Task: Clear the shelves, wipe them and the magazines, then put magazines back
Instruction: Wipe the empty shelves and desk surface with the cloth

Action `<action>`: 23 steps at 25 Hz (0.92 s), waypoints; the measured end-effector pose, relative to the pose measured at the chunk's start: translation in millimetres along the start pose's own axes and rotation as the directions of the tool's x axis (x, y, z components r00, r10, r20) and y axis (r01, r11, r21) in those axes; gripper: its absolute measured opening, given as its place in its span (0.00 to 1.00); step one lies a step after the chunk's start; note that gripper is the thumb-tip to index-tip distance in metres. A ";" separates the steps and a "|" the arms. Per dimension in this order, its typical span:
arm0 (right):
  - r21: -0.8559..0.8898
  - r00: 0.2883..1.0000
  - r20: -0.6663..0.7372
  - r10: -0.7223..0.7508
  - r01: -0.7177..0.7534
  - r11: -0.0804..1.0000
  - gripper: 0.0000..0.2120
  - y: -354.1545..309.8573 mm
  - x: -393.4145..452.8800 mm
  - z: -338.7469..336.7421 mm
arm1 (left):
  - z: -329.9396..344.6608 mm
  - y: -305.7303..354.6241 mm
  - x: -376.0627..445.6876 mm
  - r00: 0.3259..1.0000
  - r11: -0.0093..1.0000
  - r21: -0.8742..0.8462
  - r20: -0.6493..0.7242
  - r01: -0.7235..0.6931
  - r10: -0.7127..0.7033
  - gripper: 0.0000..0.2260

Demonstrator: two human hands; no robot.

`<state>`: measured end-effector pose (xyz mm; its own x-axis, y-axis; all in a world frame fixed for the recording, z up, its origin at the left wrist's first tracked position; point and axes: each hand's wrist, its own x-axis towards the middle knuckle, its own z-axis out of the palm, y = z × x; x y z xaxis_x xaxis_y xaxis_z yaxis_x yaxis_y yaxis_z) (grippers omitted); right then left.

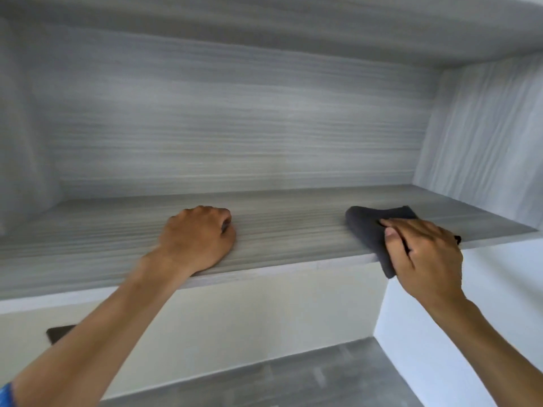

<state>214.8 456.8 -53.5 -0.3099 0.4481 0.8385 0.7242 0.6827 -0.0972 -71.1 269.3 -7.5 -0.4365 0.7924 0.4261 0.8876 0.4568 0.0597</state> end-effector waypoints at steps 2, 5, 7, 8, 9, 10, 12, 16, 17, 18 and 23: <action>-0.029 0.994 -0.089 0.057 -0.060 0.998 0.18 -31.7 -8.8 3.8 | -1.3 1.4 -0.7 1.000 1.000 0.001 -0.002 0.014 -0.014 0.11; 0.095 0.998 -0.050 -0.024 0.029 0.995 0.17 -127.2 -18.9 9.2 | -4.9 3.6 -1.4 1.000 1.000 0.005 -0.002 0.012 -0.012 0.11; 0.151 0.992 -0.023 -0.126 0.128 0.980 0.18 -181.5 -30.2 10.7 | -10.0 -2.6 -4.6 0.998 0.998 0.042 0.059 -0.041 0.039 0.13; 0.168 0.983 -0.018 -0.181 0.182 0.969 0.19 -191.7 -33.5 9.0 | -12.6 -8.4 -6.3 0.989 0.997 0.050 0.134 -0.066 0.058 0.15; 0.194 0.973 -0.012 -0.230 0.228 0.954 0.19 -188.8 -32.8 7.4 | -16.0 -16.3 -8.9 0.973 0.997 0.026 0.220 -0.074 0.067 0.17; 0.221 0.964 -0.008 -0.264 0.259 0.940 0.19 -175.5 -29.2 5.2 | -20.3 -24.7 -12.4 0.955 0.997 -0.014 0.287 -0.069 0.070 0.18; 0.190 0.968 0.019 -0.252 0.244 0.951 0.18 -125.0 -24.0 0.9 | -22.4 -34.6 -19.1 0.943 0.996 -0.082 0.326 -0.043 0.067 0.21; -0.049 0.954 0.294 0.065 -0.053 0.997 0.23 -58.0 3.1 -12.8 | -16.6 -41.8 -23.6 0.968 0.995 -0.100 0.250 -0.011 0.036 0.21; -0.101 0.923 0.367 0.120 -0.089 0.991 0.26 -62.3 10.3 -11.5 | -15.5 -40.8 -23.6 0.975 0.997 -0.077 0.222 0.015 0.002 0.21; -0.117 0.894 0.430 0.125 -0.082 0.990 0.29 -74.1 16.0 -11.0 | -15.8 -38.7 -23.2 0.981 0.998 -0.040 0.194 0.041 -0.032 0.20; 0.147 0.747 0.619 -0.242 0.192 0.970 0.41 -162.9 6.0 -18.4 | -16.5 -36.4 -27.1 0.983 0.995 0.022 0.153 0.101 -0.103 0.20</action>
<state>106.3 337.7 -22.7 -0.7883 0.5270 0.3176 0.5525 0.8334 -0.0118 -89.2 224.6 -6.3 -0.5431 0.7936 0.2745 0.8356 0.5431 0.0829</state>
